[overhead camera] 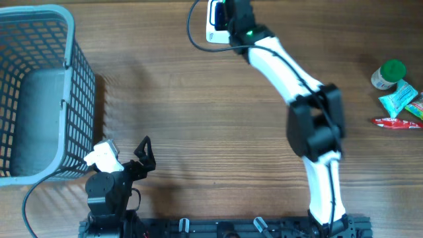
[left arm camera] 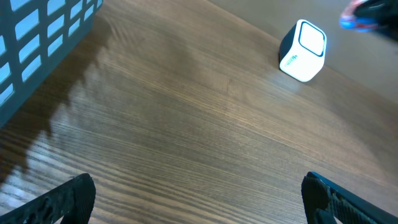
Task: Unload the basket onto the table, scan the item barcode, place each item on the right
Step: 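Carry Kleenex pack right and release it at right edge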
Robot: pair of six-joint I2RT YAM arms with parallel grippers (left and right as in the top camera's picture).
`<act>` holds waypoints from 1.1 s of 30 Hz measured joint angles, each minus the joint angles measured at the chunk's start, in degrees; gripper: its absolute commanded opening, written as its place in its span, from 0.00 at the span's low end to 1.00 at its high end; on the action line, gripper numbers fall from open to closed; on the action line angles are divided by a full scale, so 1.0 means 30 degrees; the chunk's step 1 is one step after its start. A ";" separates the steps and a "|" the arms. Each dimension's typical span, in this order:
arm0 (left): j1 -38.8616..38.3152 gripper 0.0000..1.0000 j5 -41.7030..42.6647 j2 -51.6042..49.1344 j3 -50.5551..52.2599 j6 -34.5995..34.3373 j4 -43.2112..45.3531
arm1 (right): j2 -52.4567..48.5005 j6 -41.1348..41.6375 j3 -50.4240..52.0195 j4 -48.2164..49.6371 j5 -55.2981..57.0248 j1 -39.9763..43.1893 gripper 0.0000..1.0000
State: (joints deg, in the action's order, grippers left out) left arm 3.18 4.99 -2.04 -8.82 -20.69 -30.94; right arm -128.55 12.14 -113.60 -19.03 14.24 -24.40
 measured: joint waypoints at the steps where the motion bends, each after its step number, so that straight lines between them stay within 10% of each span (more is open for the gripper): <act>1: 0.0000 1.00 0.0000 0.0000 0.0000 0.0000 -0.0007 | 0.0845 -0.0189 -0.0044 -0.1523 0.0306 0.0044 0.45; 9: 0.0000 1.00 0.0000 0.0000 0.0000 0.0000 -0.0051 | 0.4707 -0.1166 -0.0299 -1.3559 0.3264 0.2645 0.52; 19: 0.0000 1.00 0.0000 0.0000 0.0000 0.0000 -0.0051 | 0.3446 -0.1421 0.6747 -1.0863 0.3439 1.1162 0.45; 24: 0.0000 1.00 0.0000 0.0000 0.0000 0.0000 -0.0051 | 0.3235 -0.1188 0.7737 -0.9770 0.3177 1.4032 1.00; 33: 0.0000 1.00 0.0000 0.0000 0.0000 0.0000 -0.0051 | 0.3490 -0.0648 0.4459 -1.2182 -0.0831 1.4506 1.00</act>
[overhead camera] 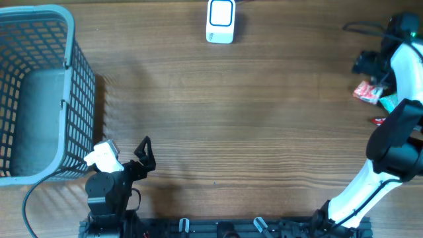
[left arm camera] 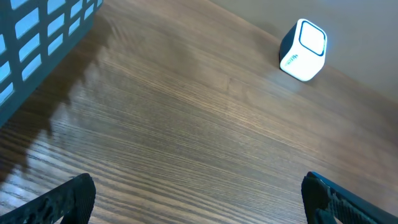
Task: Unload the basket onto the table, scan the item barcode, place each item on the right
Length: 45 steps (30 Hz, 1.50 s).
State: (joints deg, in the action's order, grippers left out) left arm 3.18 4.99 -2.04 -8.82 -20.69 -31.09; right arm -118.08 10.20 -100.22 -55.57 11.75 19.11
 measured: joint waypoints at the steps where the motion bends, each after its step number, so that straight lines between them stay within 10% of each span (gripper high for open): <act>1: 0.0000 1.00 0.0000 0.0000 0.0000 0.0000 0.0000 | 0.0321 0.0117 -0.0459 -0.0160 -0.0729 -0.0240 0.99; 17: 0.0000 1.00 0.0000 0.0000 0.0000 0.0000 0.0000 | 1.3107 0.2841 -0.1953 -0.3453 -0.7519 -0.5712 1.00; 29: 0.0000 1.00 0.0000 0.0000 0.0000 0.0000 0.0000 | 1.4899 0.3716 -0.1960 -0.4102 -0.7628 -0.5734 1.00; 45: 0.0000 1.00 0.0000 0.0000 0.0000 0.0000 0.0000 | 2.4990 0.1479 1.0943 1.4739 -0.8364 -0.8298 1.00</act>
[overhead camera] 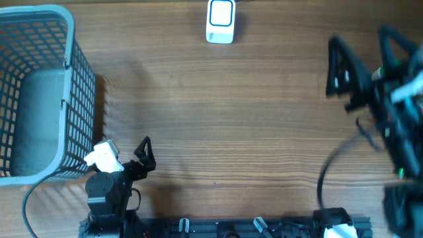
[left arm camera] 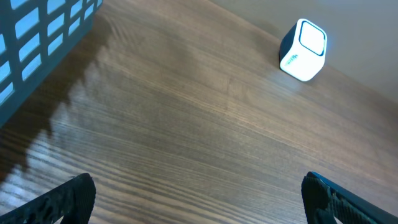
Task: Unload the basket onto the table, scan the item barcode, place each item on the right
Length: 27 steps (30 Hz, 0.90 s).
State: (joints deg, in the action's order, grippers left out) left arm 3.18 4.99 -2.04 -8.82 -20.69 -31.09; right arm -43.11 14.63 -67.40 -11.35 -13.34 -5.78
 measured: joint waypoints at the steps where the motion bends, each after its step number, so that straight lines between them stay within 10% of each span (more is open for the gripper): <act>1: 0.0000 1.00 -0.0007 0.0000 0.0000 0.0000 0.0000 | 0.0984 -0.0168 0.1239 0.1056 -0.0044 0.0066 1.00; 19: 0.0000 1.00 0.0000 -0.0015 0.0000 0.0000 0.0000 | 1.3457 -0.0729 1.6043 1.0280 0.1137 0.1836 1.00; 27: 0.0000 1.00 0.0000 -0.0015 0.0000 0.0000 -0.0007 | 1.4047 -0.0721 2.0436 1.4360 0.2324 0.2076 1.00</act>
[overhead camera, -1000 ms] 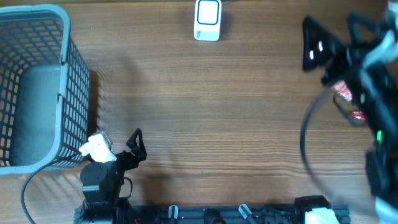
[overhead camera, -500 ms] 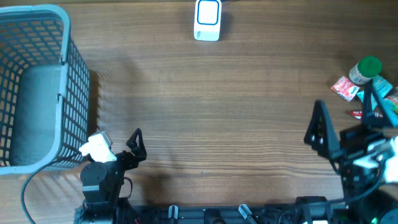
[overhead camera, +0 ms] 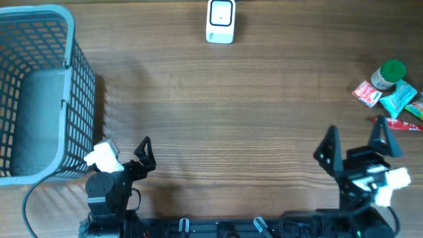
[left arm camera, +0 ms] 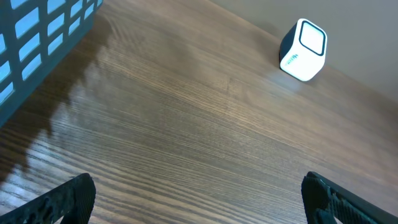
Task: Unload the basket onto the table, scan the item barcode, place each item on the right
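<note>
The white scanner [overhead camera: 220,21] sits at the table's far edge, its face lit; the left wrist view has the scanner [left arm camera: 303,51] at upper right. A small red packet [overhead camera: 365,92] lies at the right beside a green-capped bottle [overhead camera: 386,73]. My right gripper [overhead camera: 353,145] is folded back at the near right, open and empty. My left gripper [overhead camera: 142,153] rests at the near left; in its own view the left gripper [left arm camera: 199,205] is wide open over bare wood.
A grey mesh basket [overhead camera: 69,39] fills the left side, and its wall [left arm camera: 37,37] shows in the left wrist view. A teal packet [overhead camera: 398,98] and a red stick packet [overhead camera: 396,122] lie by the bottle at the right edge.
My right arm, blurred and raised at the right side before, now sits folded at the near right with its fingers open. The pile of items at the right is uncovered again. The left arm is unmoved.
First my right arm was stretched to the scanner with a small item at it, and no red packet lay at the right. Then the arm was over the pile at the right with the red packet beneath it. Now the packet lies there and the arm is drawn back.
</note>
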Robot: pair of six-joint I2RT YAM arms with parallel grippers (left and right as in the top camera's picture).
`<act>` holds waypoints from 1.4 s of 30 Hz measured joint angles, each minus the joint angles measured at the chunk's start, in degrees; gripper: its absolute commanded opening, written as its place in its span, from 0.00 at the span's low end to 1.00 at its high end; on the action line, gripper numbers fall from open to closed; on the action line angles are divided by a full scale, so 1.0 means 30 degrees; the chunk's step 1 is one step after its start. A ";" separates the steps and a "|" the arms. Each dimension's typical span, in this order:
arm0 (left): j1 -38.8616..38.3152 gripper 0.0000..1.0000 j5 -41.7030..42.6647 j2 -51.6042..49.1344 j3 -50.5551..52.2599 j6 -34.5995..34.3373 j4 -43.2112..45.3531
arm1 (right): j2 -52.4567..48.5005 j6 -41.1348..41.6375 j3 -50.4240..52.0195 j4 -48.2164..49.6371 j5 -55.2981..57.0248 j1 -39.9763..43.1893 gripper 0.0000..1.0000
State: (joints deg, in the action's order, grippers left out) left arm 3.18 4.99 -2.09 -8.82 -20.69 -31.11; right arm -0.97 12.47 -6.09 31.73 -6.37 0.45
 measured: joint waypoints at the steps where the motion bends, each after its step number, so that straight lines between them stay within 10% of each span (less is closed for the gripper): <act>1: 0.0000 1.00 0.0000 0.0000 0.0000 0.0000 0.0007 | 0.0000 0.0000 0.0299 -0.0255 0.0109 0.0000 1.00; 18: 0.0000 1.00 0.0000 0.0000 0.0000 0.0000 0.0015 | 0.0029 0.0058 0.1916 -1.0469 0.1800 0.0015 1.00; 42: 0.0000 1.00 -0.0168 0.0000 0.0000 0.0109 0.0015 | 0.0029 0.0233 0.1916 -1.0550 0.1800 0.0015 1.00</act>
State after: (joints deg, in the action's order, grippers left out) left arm 3.18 4.49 -2.09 -8.82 -20.36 -31.07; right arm -0.89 13.17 -0.34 0.08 -0.97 0.49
